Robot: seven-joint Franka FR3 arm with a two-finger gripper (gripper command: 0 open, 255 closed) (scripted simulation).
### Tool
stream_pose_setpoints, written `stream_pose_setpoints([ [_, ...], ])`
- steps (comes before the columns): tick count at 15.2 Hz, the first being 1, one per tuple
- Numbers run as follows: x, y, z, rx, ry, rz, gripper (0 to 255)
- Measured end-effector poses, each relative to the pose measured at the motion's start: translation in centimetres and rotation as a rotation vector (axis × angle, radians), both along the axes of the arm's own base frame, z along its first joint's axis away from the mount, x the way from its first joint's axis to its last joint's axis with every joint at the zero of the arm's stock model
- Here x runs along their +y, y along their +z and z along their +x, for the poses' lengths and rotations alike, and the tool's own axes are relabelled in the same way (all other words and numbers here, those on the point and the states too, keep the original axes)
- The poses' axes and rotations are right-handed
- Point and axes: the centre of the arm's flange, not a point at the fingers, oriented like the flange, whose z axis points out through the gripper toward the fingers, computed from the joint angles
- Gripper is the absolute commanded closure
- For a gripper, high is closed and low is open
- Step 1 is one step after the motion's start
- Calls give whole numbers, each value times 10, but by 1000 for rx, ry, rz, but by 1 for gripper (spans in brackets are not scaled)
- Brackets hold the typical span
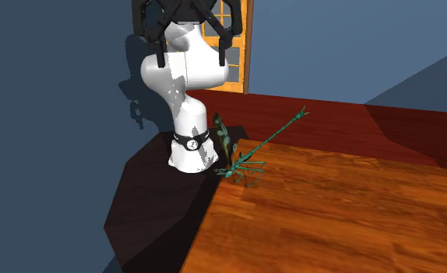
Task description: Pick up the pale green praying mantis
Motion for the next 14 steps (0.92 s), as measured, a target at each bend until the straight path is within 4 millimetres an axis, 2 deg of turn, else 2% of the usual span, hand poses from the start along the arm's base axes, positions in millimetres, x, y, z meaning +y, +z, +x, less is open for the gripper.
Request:
stream_pose_setpoints([
  [1,0,0,0,0,0,0,0],
  [5,20,-32,2,8,178,13,0],
  [10,53,-85,-3,20,473,35,0],
  [14,81,-126,-17,29,713,53,0],
])
